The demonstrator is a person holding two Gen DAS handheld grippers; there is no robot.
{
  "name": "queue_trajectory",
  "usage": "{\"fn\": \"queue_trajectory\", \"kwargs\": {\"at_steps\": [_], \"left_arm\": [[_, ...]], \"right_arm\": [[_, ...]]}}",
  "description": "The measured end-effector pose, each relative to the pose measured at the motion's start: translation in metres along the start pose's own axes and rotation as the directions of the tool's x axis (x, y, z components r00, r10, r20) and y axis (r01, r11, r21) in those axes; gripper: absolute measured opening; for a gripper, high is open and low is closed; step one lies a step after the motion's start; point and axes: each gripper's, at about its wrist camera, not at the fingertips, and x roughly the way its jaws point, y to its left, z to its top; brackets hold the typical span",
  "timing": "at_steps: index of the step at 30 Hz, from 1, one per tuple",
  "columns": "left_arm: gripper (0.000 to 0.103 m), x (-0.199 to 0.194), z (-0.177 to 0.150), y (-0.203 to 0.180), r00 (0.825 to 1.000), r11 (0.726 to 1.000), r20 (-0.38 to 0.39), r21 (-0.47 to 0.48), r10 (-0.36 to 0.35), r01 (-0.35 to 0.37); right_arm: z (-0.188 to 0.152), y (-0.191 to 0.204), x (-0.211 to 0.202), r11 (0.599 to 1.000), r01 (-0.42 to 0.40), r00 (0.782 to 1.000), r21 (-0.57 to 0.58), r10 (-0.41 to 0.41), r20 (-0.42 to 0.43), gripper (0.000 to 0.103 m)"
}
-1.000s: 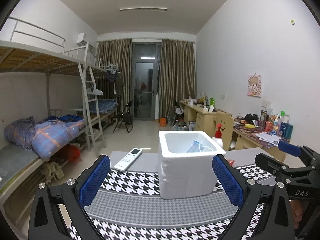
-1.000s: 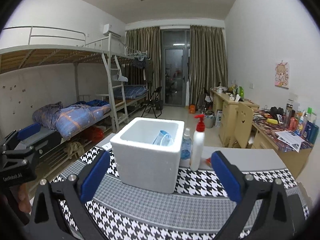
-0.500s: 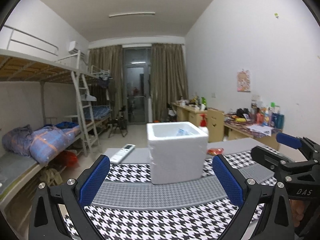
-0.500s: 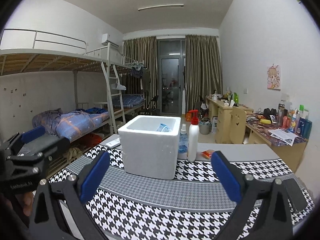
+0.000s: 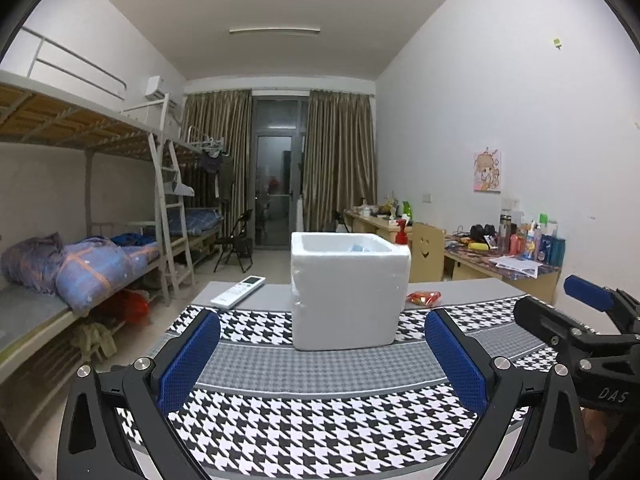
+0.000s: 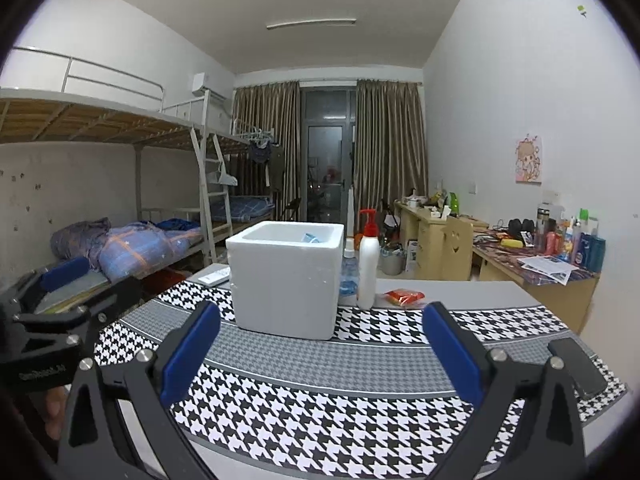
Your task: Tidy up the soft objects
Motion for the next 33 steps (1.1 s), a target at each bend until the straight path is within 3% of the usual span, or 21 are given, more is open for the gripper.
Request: {"fn": "queue_trajectory", "kwargs": {"at_steps": [7, 18, 33], "left_arm": [[0.102, -0.005, -0.013, 0.000, 1.000, 1.000, 0.010, -0.022, 0.001, -0.001], [0.102, -0.013, -0.023, -0.004, 0.998, 1.000, 0.058, -0.003, 0.027, -0.026], [0.102, -0.011, -0.026, -0.009, 0.999, 0.999, 0.023, 0.015, 0.032, -0.033]], "right_arm": [[-0.015, 0.002, -0.010, 0.999, 0.039, 0.999, -0.027, -0.039, 0.029, 0.102], [-0.030, -0.006, -0.018, 0.999, 0.030, 0.998, 0.011, -0.030, 0.061, 0.102], [-0.040, -0.008, -0.023, 0.999, 0.040, 0.997, 0.027, -0.041, 0.059, 0.102]]}}
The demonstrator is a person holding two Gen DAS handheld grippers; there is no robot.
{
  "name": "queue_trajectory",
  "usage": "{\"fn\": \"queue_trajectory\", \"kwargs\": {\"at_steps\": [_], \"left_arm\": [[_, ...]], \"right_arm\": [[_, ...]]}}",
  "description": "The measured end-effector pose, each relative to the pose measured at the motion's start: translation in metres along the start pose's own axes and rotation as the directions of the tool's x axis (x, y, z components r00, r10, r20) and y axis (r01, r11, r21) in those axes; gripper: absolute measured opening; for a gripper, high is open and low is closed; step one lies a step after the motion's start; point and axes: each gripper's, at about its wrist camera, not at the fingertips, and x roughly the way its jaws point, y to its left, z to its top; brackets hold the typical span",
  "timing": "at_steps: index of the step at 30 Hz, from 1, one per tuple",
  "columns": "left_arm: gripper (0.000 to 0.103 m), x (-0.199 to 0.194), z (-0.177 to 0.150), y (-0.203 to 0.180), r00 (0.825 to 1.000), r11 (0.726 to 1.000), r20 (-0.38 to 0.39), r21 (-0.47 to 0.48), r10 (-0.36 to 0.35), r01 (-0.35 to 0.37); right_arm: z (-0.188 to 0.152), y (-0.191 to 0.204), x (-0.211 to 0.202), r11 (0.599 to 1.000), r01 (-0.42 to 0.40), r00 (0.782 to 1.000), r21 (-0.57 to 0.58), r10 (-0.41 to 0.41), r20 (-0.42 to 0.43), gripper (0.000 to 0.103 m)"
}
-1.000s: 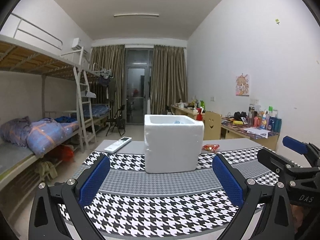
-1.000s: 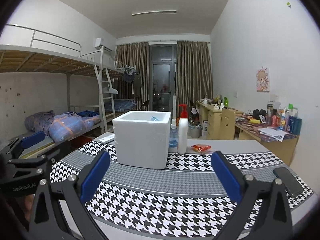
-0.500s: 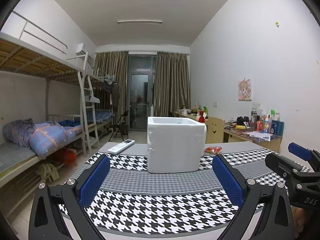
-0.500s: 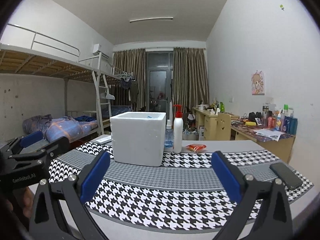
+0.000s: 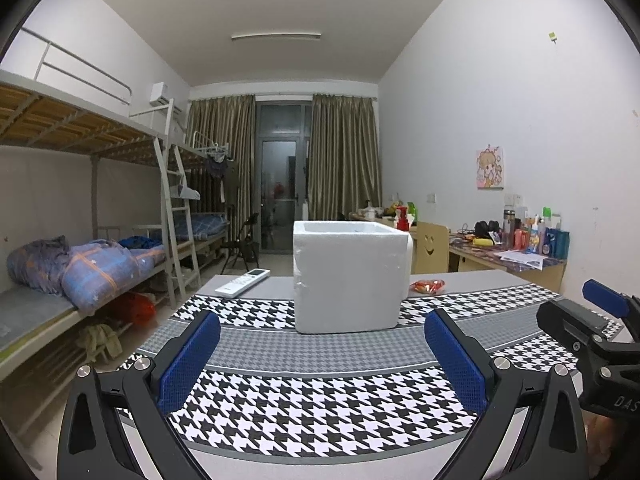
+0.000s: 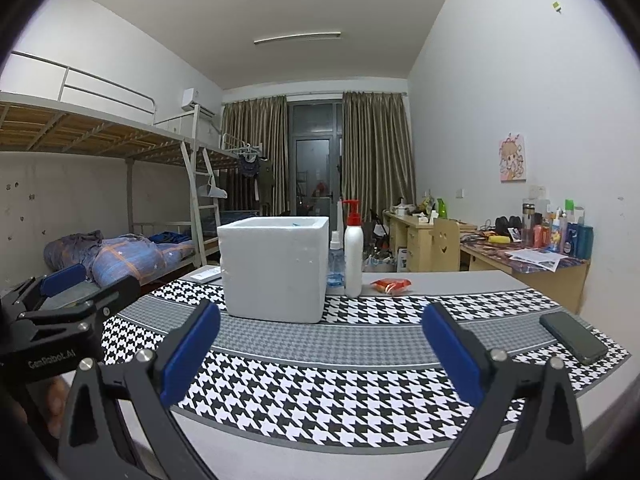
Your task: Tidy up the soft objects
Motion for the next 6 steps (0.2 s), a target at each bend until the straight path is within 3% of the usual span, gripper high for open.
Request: {"fn": "queue_trajectory", "kwargs": {"at_steps": [6], "left_arm": [[0.102, 0.0051, -0.0018, -0.0036, 1.000, 1.000, -0.014, 0.008, -0.005, 0.005]], "right_arm": [[-0.0008, -0.0015, -0.0035, 1.000, -0.002, 1.000, -0.001, 0.002, 0.002, 0.102]]}}
